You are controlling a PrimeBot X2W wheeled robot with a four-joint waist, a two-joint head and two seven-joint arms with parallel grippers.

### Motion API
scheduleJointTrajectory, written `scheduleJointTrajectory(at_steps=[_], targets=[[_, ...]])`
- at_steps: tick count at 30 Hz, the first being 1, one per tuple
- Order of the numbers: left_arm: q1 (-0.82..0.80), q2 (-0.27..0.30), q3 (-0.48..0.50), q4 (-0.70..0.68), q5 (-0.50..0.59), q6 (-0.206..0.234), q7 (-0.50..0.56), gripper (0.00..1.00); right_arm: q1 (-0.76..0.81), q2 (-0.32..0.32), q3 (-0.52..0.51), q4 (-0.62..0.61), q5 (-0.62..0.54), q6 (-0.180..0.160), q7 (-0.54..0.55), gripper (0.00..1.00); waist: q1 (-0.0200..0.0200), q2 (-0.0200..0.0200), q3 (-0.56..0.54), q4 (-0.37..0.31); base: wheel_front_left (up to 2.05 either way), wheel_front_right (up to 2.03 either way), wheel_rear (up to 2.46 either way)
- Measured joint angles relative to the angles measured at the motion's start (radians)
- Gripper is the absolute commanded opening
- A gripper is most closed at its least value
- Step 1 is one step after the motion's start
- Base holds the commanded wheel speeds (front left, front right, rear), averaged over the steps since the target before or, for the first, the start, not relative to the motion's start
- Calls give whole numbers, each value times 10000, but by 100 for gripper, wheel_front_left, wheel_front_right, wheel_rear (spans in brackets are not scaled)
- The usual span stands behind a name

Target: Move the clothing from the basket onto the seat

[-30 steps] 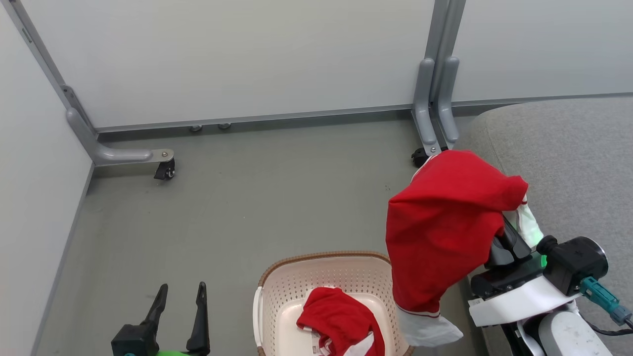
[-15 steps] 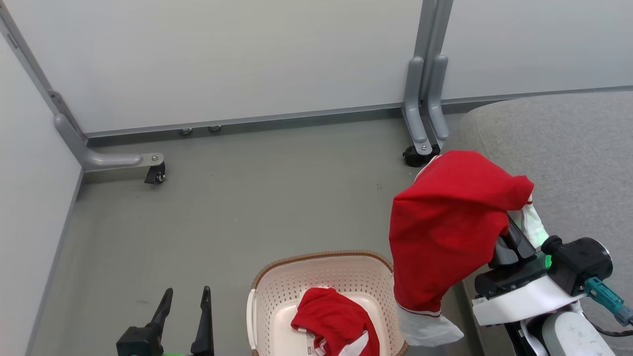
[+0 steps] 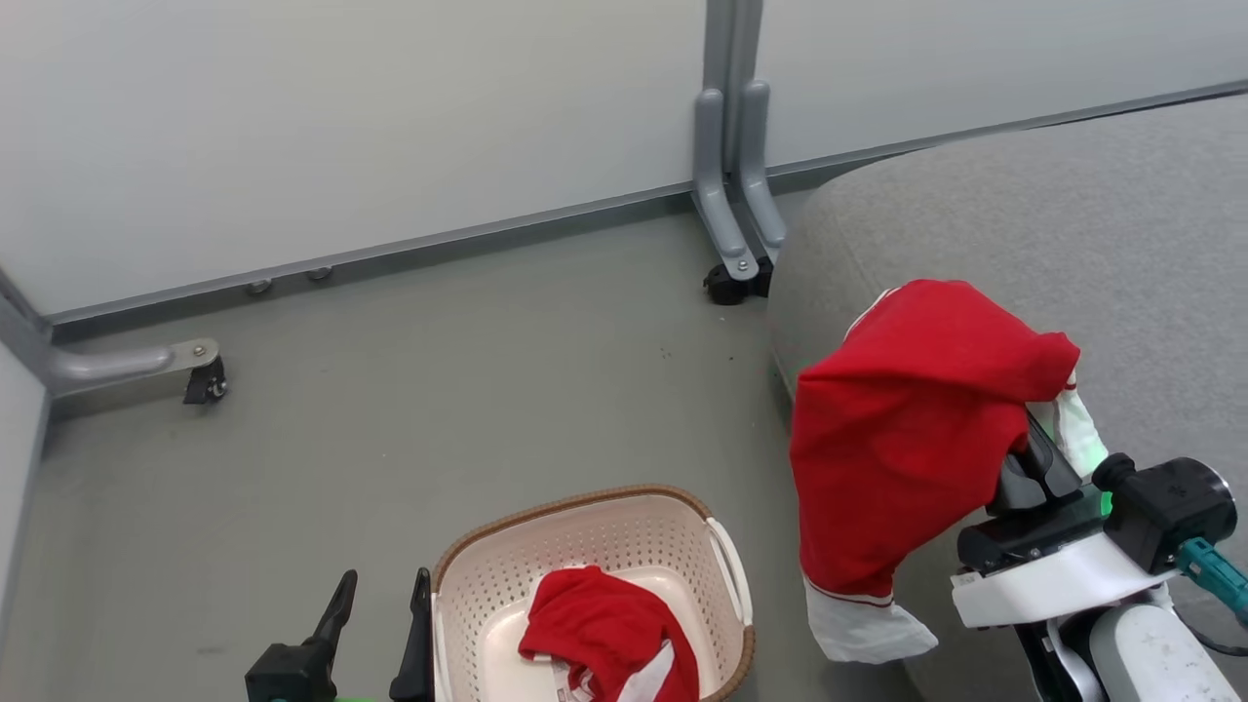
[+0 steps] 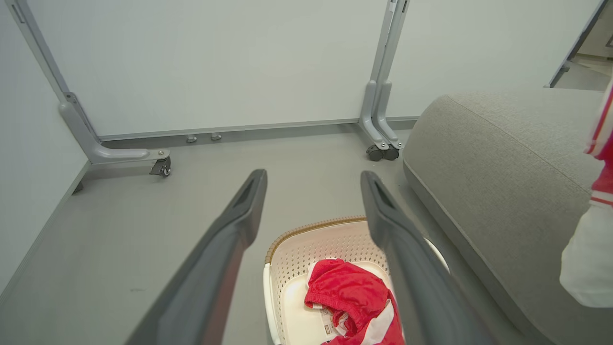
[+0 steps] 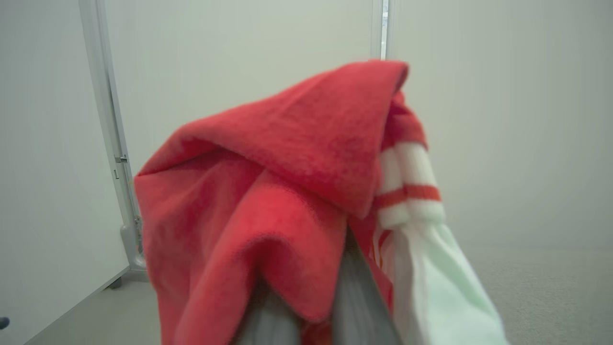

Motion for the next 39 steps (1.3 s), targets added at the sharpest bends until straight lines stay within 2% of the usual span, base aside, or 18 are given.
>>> scheduleJointTrajectory(at_steps=[16, 22, 28, 39], targets=[[-340, -4, 2, -128, 82, -17, 0, 100, -25, -10, -510, -115, 0, 0, 0, 0, 0, 0, 283, -2582, 0, 0, 0], [-1025, -13, -217, 8, 437, -140, 0, 100, 164, 282, -1246, -403, -146, 0, 0, 0, 0, 0, 567, -3418, 0, 0, 0], [-1502, -12, -522, 290, 614, -234, 0, 100, 390, 612, -1914, -704, -286, 0, 0, 0, 0, 0, 1021, -3785, 0, 0, 0], [-1662, -13, -754, 357, 564, -278, 0, 100, 499, 828, -2134, -859, -439, 0, 0, 0, 0, 0, 1341, -4024, 0, 0, 0]])
